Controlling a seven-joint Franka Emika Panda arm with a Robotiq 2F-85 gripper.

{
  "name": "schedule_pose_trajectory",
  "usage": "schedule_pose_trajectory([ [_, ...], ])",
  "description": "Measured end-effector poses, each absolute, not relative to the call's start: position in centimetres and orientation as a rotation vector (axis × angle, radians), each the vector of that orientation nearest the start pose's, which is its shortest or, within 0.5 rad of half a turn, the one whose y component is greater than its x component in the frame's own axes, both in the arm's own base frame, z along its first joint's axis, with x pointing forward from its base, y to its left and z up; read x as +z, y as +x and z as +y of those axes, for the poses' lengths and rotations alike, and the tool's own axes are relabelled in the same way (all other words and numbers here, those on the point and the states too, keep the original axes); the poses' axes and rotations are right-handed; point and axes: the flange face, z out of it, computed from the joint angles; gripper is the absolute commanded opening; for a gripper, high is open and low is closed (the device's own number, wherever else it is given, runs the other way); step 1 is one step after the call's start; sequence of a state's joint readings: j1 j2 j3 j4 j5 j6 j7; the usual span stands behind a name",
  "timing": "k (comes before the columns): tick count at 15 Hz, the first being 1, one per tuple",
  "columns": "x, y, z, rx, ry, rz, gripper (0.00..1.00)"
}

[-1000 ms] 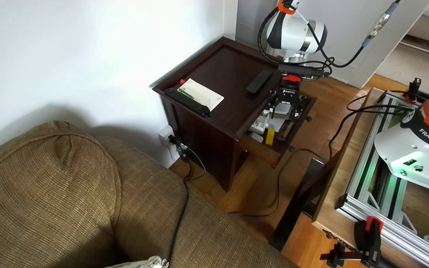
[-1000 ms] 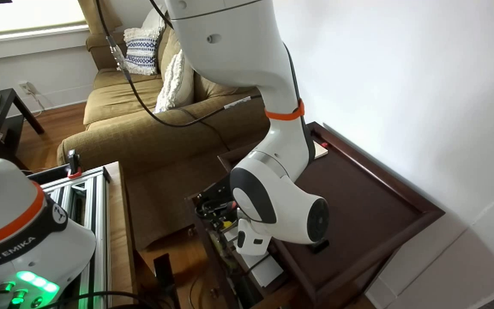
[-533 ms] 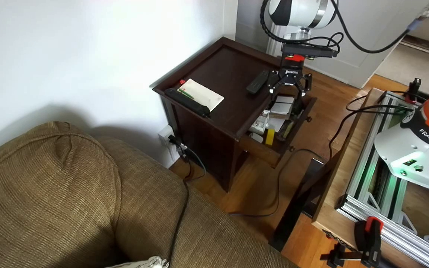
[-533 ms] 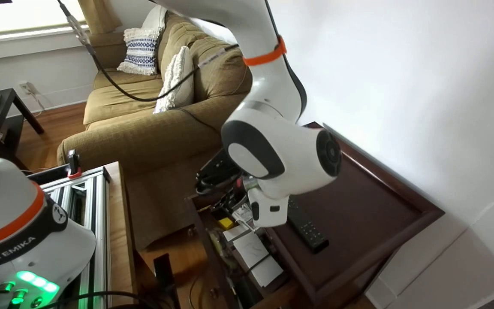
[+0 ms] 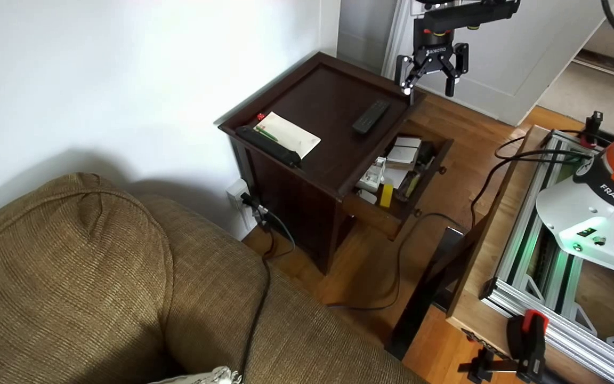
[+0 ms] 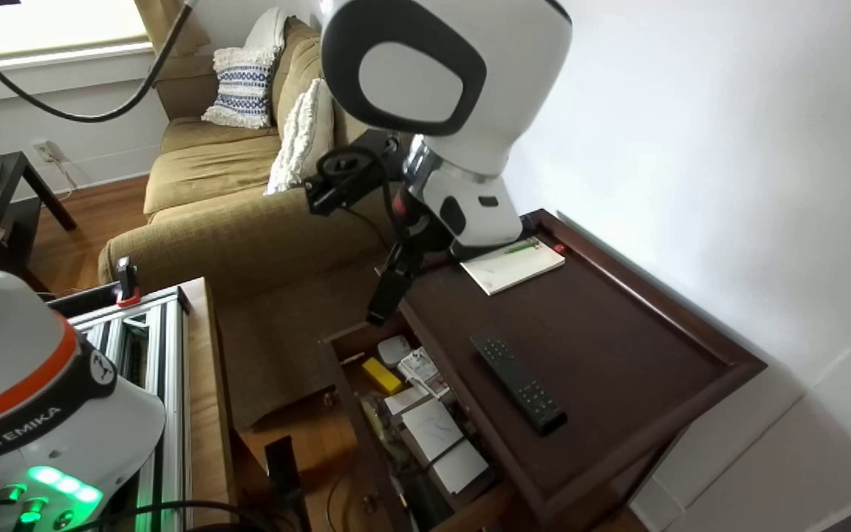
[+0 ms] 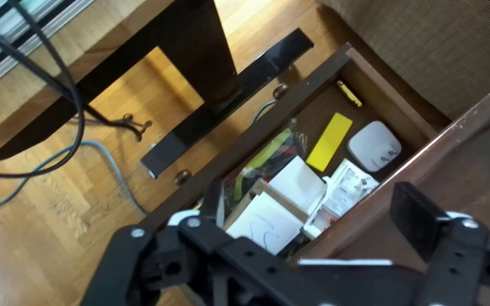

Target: Put the yellow block in the drawer

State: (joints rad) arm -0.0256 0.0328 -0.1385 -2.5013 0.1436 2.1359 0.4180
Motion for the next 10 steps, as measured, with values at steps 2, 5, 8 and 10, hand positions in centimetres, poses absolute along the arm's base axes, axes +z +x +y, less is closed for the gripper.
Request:
schedule_pose_trajectory([
  [2, 27.4, 42.0, -5.7, 0.52, -2.972, 0.951, 1.0],
  [5, 30.5, 42.7, -5.0, 0.353, -3.127, 0.822, 1.0],
  [8, 32.2, 43.4, -4.9, 0.163, -3.233, 0.705, 1.0],
  [10, 32.3, 43.3, -4.9, 0.14, -3.246, 0.688, 1.0],
])
